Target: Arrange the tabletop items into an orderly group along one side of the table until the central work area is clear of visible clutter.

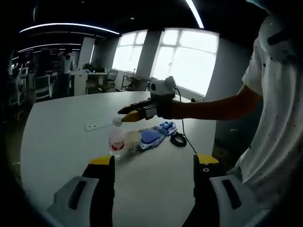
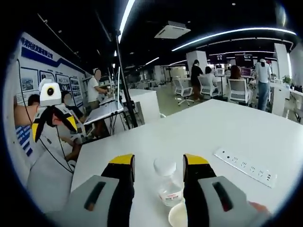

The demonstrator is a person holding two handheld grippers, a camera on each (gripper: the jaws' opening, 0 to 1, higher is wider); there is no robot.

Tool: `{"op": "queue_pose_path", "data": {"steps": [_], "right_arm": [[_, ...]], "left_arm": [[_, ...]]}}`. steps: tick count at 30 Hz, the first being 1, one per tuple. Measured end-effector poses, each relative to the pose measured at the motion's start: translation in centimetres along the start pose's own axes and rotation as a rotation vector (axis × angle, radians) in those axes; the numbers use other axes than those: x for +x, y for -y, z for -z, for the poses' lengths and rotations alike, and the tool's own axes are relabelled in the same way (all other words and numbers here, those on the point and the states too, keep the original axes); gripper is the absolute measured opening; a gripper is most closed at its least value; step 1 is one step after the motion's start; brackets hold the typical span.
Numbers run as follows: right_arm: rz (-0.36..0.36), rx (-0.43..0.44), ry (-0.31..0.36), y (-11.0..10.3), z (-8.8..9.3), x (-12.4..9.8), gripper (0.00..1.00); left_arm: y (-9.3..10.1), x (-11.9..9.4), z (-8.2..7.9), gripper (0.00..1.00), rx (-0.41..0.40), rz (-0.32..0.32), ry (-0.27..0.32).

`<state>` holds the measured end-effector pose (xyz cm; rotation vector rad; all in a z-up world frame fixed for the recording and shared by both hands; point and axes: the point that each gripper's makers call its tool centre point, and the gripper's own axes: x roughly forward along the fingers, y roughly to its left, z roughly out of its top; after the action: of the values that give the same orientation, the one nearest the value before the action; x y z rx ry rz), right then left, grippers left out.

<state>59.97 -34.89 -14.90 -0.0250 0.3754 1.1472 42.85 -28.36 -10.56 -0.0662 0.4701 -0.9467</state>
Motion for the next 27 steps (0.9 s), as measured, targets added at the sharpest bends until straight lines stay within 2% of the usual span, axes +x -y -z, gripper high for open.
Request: {"op": "queue_pose_path", "data": {"steps": [13, 19, 27], "right_arm": [[-0.012, -0.008, 0.0, 0.3, 1.4, 2.2, 0.3], [-0.012, -0.014, 0.01, 0.7, 1.4, 2.3, 0.22], [-0.027, -0.048, 0.003, 0.8, 1.4, 2.4, 0.21]], "left_arm": [[0.2, 0.3, 0.5, 0.68, -0.014, -0.009, -0.025], [0.2, 0.5, 0.4, 0.67, -0.017, -0.013, -0.028], [0.2, 0.9, 0.6, 0.67, -0.019, -0.01, -0.036]]}}
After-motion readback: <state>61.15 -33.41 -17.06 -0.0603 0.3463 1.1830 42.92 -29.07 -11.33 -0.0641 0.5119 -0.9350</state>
